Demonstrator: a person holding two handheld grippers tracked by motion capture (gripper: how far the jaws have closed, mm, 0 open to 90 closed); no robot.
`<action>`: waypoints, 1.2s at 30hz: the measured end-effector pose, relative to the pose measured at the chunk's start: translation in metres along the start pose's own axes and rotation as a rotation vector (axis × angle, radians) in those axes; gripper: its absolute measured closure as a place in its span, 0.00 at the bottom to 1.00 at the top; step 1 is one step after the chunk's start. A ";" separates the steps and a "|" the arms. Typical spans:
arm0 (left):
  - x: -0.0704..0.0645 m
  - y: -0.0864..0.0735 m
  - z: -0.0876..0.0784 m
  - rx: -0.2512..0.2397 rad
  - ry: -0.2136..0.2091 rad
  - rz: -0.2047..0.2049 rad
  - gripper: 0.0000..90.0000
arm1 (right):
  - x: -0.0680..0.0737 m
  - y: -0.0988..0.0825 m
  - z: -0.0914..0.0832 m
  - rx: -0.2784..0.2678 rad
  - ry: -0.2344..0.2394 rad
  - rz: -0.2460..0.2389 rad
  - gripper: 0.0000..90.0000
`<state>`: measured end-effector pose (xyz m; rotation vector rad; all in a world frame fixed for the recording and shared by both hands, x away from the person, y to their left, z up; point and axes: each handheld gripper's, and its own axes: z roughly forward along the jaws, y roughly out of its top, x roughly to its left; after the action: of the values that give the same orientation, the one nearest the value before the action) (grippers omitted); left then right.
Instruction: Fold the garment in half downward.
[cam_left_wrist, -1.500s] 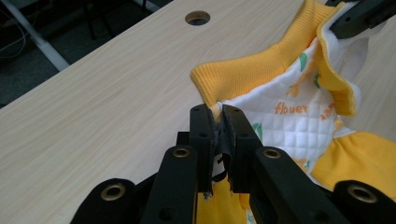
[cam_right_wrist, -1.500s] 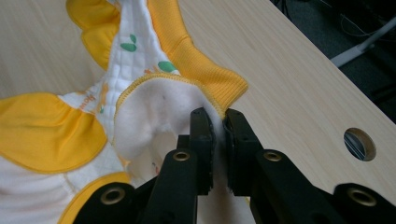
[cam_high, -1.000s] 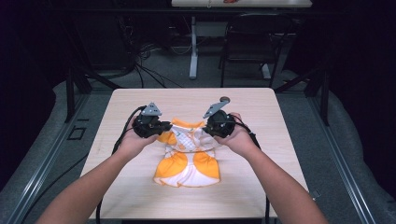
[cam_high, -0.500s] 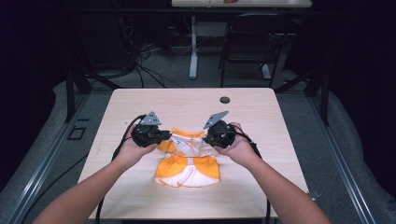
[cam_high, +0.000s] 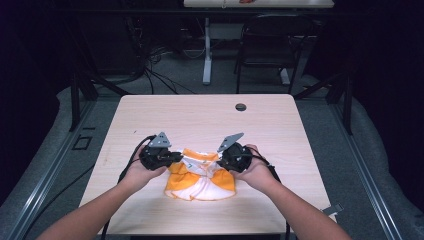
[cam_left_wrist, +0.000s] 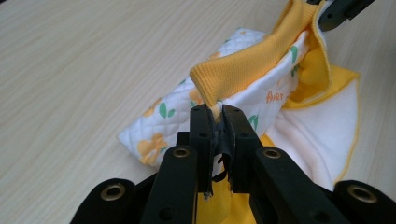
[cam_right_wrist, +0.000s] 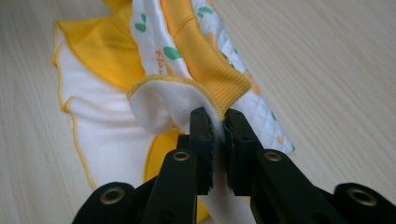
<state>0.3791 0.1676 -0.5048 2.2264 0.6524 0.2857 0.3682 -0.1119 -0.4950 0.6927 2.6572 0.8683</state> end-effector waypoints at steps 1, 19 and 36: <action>-0.001 -0.002 0.000 0.007 0.001 0.004 0.93 | 0.002 -0.001 0.000 0.006 0.001 -0.013 0.92; -0.026 -0.038 0.004 0.011 -0.049 0.002 0.92 | 0.027 -0.032 0.012 -0.010 0.041 0.024 0.91; -0.033 -0.050 -0.003 -0.002 -0.078 -0.045 0.87 | 0.038 -0.048 0.008 -0.025 0.079 0.081 0.76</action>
<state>0.3321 0.1804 -0.5396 2.2061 0.6586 0.1764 0.3220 -0.1224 -0.5341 0.7808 2.6989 0.9686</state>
